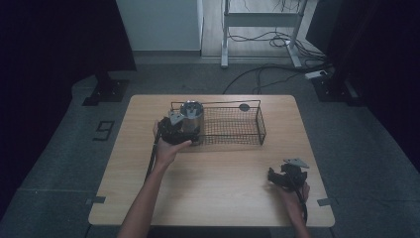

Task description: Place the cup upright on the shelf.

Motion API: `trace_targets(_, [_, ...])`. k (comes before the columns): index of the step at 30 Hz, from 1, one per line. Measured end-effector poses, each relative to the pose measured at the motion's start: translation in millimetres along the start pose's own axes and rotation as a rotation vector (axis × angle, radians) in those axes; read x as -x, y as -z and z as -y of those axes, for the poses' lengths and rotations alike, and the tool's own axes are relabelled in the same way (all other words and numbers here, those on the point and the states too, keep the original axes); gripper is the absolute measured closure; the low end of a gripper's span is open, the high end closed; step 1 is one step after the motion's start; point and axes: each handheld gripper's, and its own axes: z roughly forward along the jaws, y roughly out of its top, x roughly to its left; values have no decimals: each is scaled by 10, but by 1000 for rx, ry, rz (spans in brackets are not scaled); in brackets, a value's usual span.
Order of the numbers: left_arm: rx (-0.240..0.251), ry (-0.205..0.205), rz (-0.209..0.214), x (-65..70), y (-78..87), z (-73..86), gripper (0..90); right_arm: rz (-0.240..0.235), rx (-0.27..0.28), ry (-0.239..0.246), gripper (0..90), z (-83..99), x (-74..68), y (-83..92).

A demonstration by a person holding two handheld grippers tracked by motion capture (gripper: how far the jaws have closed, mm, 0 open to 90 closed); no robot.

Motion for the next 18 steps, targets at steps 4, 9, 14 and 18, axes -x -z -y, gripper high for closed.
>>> trace_targets(4, [-7, -5, 21, 0, 120, 77, 0, 0, 0, 0, 124, 0, 0, 0])
trace_targets(9, [-18, 3, 57, 10, 283, 231, 0, 0, 0, 1, 124, 0, 0, 1])
trace_targets(14, [-39, 19, 94, -3, 431, 442, 0, 0, -1, 3, 125, 0, 0, 2])
trace_targets(18, [-36, 38, 107, -31, 590, 614, 3, 0, -1, 3, 125, 0, 1, 2])
